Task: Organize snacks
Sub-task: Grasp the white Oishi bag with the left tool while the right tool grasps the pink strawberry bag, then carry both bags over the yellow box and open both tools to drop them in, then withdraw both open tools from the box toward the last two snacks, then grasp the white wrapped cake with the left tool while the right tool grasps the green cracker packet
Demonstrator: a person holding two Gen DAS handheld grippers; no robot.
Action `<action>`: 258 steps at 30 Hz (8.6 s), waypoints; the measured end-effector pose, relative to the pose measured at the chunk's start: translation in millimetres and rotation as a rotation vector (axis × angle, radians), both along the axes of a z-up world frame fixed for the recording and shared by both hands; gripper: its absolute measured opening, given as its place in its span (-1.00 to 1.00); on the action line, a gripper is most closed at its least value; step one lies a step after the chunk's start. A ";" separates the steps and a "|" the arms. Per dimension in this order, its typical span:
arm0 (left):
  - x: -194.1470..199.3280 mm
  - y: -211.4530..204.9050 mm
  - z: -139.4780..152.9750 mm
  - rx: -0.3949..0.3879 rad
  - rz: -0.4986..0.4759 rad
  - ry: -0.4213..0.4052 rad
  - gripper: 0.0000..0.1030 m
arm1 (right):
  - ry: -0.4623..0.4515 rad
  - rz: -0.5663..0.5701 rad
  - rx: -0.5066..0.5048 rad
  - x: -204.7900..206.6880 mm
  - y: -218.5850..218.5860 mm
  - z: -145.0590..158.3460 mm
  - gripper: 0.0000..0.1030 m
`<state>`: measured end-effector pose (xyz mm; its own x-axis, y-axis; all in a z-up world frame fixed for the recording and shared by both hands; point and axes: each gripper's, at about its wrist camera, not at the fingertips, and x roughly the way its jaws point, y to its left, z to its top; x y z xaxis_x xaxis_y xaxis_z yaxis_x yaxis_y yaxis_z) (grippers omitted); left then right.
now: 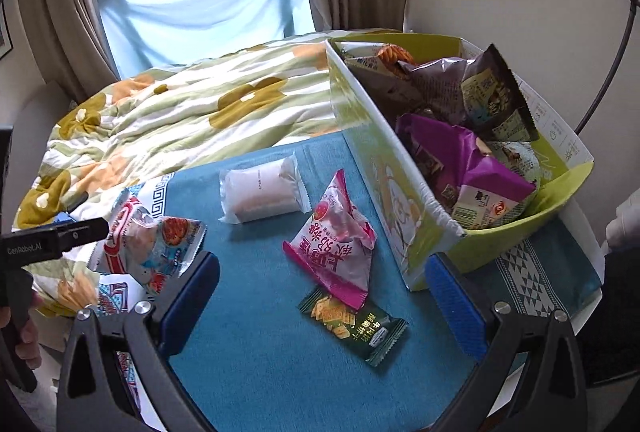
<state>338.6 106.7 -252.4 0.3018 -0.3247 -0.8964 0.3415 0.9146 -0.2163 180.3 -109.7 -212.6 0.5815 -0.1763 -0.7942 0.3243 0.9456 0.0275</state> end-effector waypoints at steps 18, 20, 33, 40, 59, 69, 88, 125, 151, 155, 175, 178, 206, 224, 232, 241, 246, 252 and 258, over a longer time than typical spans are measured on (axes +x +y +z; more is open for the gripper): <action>12.4 -16.3 -60.7 0.040 -0.087 0.076 0.26 | 0.046 -0.165 -0.036 39.1 -5.2 -73.8 0.99; 12.7 -16.5 -59.3 0.036 -0.093 0.071 0.18 | 0.035 -0.184 -0.030 40.6 -7.6 -74.8 0.99; 12.5 -15.5 -56.8 0.023 -0.092 0.065 0.15 | 0.040 -0.322 0.019 62.8 -25.9 -93.3 0.86; 11.3 -15.2 -55.8 0.021 -0.090 0.058 0.13 | 0.070 -0.319 0.058 65.5 -34.1 -101.3 0.47; -10.1 -15.9 -16.8 -0.012 -0.073 -0.027 0.11 | 0.060 -0.183 0.044 50.3 -25.7 -75.4 0.12; -36.3 -30.3 46.9 -0.042 -0.051 -0.114 0.11 | -0.008 -0.071 0.046 26.0 -16.2 -20.5 0.11; -104.4 -219.8 154.9 -0.135 -0.036 -0.272 0.11 | -0.133 0.162 0.031 -45.5 -132.8 96.8 0.11; 5.2 -350.6 133.0 -0.104 0.066 -0.192 0.99 | -0.038 0.203 0.101 47.8 -307.5 90.9 0.12; -104.8 -286.1 163.2 -0.060 0.180 -0.287 0.99 | -0.084 0.276 0.123 -28.4 -291.3 97.8 1.00; -122.5 -268.5 169.3 -0.034 0.214 -0.296 0.99 | -0.116 0.318 0.110 -36.3 -281.7 113.2 1.00; -112.4 -166.4 149.3 -0.020 0.069 -0.273 0.99 | -0.142 0.284 0.076 -67.3 -179.8 112.3 1.00; -97.3 -154.9 139.2 -0.015 -0.011 -0.265 0.99 | -0.139 0.242 0.085 -71.3 -159.4 106.7 1.00; 31.3 -213.0 -55.4 0.312 -0.823 -0.183 0.97 | 0.146 0.318 0.080 -41.0 -62.9 -71.3 1.00; 32.6 -216.4 -71.0 0.315 -0.845 -0.145 0.39 | 0.212 0.535 0.039 -16.2 -31.5 -114.3 0.56; 15.1 -198.5 -70.1 0.296 -0.765 -0.113 0.37 | 0.212 0.577 -0.025 -12.1 -23.9 -114.1 0.10; 0.9 -179.6 -65.2 0.254 -0.689 -0.059 0.33 | 0.201 0.621 -0.089 -14.8 -13.5 -110.7 -0.15; -5.4 -162.1 -54.0 0.216 -0.635 -0.058 0.32 | 0.185 0.602 -0.088 -12.6 -11.4 -100.7 -0.15; -14.6 -138.4 -14.2 0.171 -0.537 -0.076 0.32 | 0.141 0.543 -0.098 -16.6 -10.2 -73.4 -0.15; -24.1 -127.4 47.6 0.135 -0.446 -0.136 0.32 | 0.069 0.474 -0.066 -23.0 -9.6 -19.5 -0.15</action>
